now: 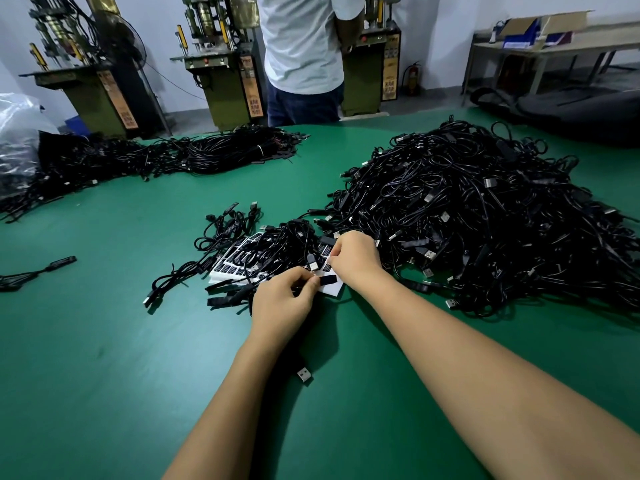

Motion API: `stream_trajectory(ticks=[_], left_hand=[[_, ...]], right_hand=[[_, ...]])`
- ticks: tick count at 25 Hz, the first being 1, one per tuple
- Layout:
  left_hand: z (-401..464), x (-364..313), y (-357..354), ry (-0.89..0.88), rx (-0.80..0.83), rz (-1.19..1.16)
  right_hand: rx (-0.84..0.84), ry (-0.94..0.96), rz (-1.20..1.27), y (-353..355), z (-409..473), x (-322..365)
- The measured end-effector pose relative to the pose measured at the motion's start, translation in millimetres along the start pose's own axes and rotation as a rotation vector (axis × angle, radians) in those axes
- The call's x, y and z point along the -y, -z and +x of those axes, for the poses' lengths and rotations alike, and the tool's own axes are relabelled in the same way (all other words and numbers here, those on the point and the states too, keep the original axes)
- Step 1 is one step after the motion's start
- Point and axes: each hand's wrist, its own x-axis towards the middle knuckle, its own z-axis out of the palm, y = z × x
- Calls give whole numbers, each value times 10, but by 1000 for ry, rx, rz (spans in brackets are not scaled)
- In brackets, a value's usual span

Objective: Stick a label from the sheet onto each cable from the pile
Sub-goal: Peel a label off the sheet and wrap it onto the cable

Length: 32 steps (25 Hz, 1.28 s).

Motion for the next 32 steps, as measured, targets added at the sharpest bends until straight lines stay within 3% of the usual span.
stream_trajectory(ticks=[13,21,26,32], left_hand=[[7,15,-14,17,-8,-18],[15,26,-21,-1,-18,-20],[22,45,-16,-10,-12,-21],[-8,-81,0,-8,-24,-122]], right_hand=[[111,126,-97,12,-30,6],[27,291,-43,31,-121,-42],[17,184,360,100,-256,-86],[34,-291,1364,442,-534,-324]])
